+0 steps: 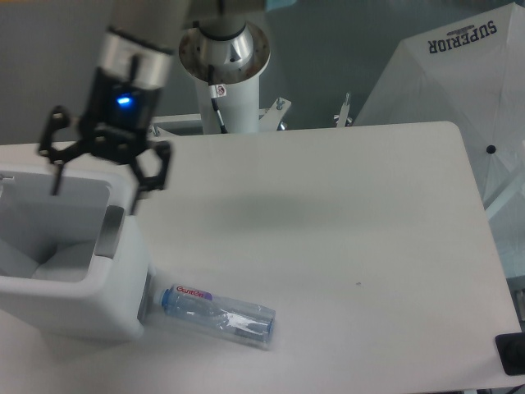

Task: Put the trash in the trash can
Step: 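Open the gripper to release the wrapper and rise out of the bin, then move the gripper over the clear water bottle and lower it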

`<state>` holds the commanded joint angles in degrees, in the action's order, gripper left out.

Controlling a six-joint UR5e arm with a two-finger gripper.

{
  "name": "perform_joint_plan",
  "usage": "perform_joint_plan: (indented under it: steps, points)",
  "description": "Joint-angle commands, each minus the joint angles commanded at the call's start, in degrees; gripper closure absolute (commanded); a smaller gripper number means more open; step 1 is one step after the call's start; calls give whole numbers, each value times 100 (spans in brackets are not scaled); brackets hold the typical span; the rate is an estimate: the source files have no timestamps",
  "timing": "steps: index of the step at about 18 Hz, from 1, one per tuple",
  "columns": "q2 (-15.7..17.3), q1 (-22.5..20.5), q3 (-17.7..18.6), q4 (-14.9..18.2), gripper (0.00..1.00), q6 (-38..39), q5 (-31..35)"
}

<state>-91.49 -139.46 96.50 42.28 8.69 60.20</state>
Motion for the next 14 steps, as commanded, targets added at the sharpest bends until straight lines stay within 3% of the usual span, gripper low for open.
perform_joint_plan:
  steps: [4,8,14]
  points:
    - [-298,-450,88,26,0,299,394]
    - [-939,-486,53,26,0,625,931]
    - [-2003,-442,-509,18,0,1178,1582]
